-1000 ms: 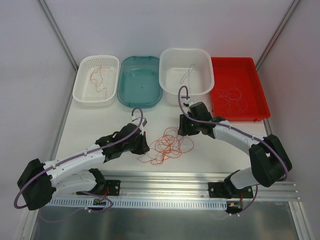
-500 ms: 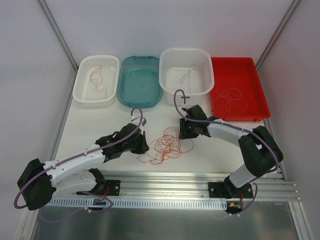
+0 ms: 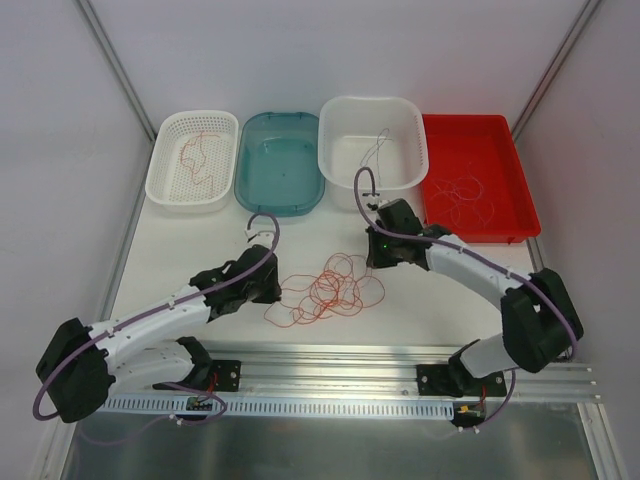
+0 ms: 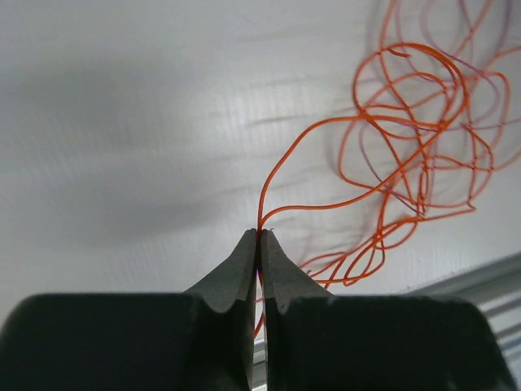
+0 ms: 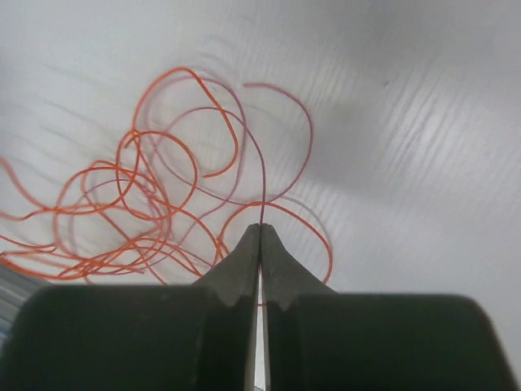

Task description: Untangle the cables

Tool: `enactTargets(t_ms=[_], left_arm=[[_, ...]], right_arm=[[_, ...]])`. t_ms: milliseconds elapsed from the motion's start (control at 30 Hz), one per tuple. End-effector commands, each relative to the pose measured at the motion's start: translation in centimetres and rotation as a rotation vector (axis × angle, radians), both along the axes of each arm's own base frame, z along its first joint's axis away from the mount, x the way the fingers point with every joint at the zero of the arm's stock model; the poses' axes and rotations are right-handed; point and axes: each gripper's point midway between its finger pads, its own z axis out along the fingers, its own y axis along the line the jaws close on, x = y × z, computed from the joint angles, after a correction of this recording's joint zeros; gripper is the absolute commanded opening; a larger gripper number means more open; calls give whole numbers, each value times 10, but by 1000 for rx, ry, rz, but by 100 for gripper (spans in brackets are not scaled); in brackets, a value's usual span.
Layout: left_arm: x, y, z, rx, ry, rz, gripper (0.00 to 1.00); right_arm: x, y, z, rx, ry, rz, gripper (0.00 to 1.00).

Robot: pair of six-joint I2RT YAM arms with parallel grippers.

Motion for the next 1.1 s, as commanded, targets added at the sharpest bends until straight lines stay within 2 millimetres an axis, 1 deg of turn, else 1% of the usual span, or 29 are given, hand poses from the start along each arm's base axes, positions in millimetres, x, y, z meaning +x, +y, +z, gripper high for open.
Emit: enactTargets(t_ms=[0, 33, 67, 100, 133, 167, 200, 233, 267, 300, 333, 367, 400, 433, 467, 500, 533, 567, 600, 633, 667, 700, 767, 800, 933, 967, 1033, 1067], left_arm=[[10, 45, -6, 121, -1, 167, 0], [11, 52, -7, 133, 4, 191, 0], [13, 59, -7, 141, 9, 219, 0], [15, 65, -6, 143, 13, 243, 0], [16, 76, -8, 152, 27, 286, 0], [18, 81, -6, 143, 22, 309, 0], [19, 85, -6, 143, 23, 325, 0], [21, 95, -5, 151, 21, 361, 0], [22, 98, -2, 145, 8, 374, 0], [23, 101, 1, 145, 0, 388, 0], [24, 107, 3, 151, -7, 408, 0], [24, 110, 4, 153, -9, 419, 0], [25, 112, 6, 155, -12, 431, 0], [24, 117, 6, 165, -11, 451, 0], [25, 120, 6, 168, -11, 461, 0], [24, 122, 6, 168, -11, 475, 0], [24, 124, 6, 170, -12, 490, 0], [24, 128, 7, 178, -12, 506, 0], [24, 130, 7, 175, -11, 521, 0], [24, 132, 8, 175, -14, 533, 0], [24, 136, 8, 179, -15, 550, 0], [24, 136, 10, 174, -20, 555, 0], [24, 139, 14, 173, -28, 567, 0], [25, 142, 16, 177, -33, 575, 0], [27, 148, 23, 183, -48, 593, 0], [27, 149, 24, 192, -50, 587, 0], [28, 155, 30, 208, -51, 601, 0], [28, 158, 33, 225, -59, 595, 0]], right_arm=[[21, -7, 92, 6, -225, 23, 1], [20, -19, 101, -50, -248, 30, 1], [27, -21, 134, -45, -324, 36, 1], [28, -26, 150, -53, -361, 35, 1], [24, -40, 170, -73, -398, 15, 1], [28, -44, 202, -57, -464, 0, 1], [28, -52, 217, -69, -502, -1, 1], [24, -67, 238, -66, -545, -34, 1], [24, -74, 266, -44, -602, -59, 1], [21, -82, 284, -30, -641, -77, 1], [16, -97, 305, -9, -691, -116, 1], [11, -105, 333, 22, -756, -139, 1], [7, -110, 350, 45, -800, -156, 1], [-1, -123, 370, 64, -857, -193, 1], [-7, -130, 386, 79, -901, -215, 1], [-12, -142, 409, 91, -969, -263, 1], [-19, -149, 422, 101, -1013, -291, 1], [-29, -158, 436, 113, -1062, -321, 1], [-34, -169, 452, 115, -1118, -375, 1], [-40, -176, 461, 113, -1152, -401, 1], [-49, -184, 470, 121, -1191, -429, 1], [-53, -192, 479, 121, -1224, -471, 1], [-60, -200, 486, 119, -1256, -505, 1], [-65, -208, 492, 119, -1278, -542, 1], [-76, -223, 509, 105, -1335, -607, 1], [-81, -227, 517, 111, -1353, -622, 1], [-84, -233, 526, 102, -1376, -652, 1], [-88, -237, 532, 104, -1395, -668, 1]])
